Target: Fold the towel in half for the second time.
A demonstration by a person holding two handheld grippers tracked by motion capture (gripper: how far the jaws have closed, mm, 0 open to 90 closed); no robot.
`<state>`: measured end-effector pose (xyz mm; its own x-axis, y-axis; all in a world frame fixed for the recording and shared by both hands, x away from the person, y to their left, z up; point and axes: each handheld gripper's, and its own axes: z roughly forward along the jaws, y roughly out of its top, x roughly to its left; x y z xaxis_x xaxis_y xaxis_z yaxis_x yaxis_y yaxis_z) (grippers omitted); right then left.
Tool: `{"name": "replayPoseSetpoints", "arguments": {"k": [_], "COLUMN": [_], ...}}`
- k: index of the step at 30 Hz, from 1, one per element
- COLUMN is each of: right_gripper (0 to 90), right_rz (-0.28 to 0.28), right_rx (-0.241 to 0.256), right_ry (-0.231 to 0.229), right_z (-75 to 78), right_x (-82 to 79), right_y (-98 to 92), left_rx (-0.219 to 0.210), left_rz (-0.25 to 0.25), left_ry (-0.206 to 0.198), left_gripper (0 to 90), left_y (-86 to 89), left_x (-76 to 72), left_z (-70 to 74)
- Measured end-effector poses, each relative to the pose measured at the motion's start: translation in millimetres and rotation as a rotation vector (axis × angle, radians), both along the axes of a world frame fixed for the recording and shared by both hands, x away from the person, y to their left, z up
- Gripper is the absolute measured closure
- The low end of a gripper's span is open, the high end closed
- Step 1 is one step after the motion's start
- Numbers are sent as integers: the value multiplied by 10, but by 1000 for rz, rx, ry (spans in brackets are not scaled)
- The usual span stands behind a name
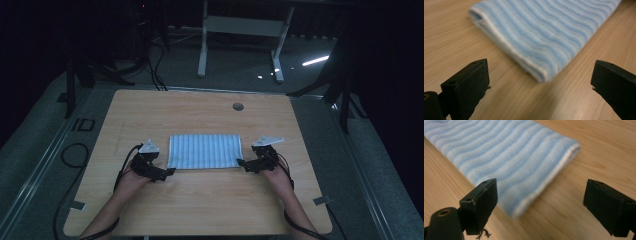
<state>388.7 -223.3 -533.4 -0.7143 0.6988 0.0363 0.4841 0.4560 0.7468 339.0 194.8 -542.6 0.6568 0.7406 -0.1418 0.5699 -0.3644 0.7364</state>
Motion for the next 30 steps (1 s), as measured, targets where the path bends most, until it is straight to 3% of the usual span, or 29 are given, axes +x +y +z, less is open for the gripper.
{"name": "replayPoseSetpoints", "arguments": {"k": [6,11,18,30], "right_gripper": [119,119,119,119], "right_rz": [-26,-52,-84,-138], "right_rx": [0,9,-6,8], "right_ry": [8,21,27,5], "right_z": [-49,-87,-143,-95], "right_x": [-50,-81,-132,-283], "right_y": [-177,-323,-484,-741], "left_rx": [-12,-8,-19,-40], "left_rz": [45,44,82,154], "left_ry": [-18,21,23,12], "left_gripper": [17,17,17,17], "left_y": [141,230,378,628], "left_x": [-70,-112,-192,-355], "left_z": [-22,-77,-99,-131]}}
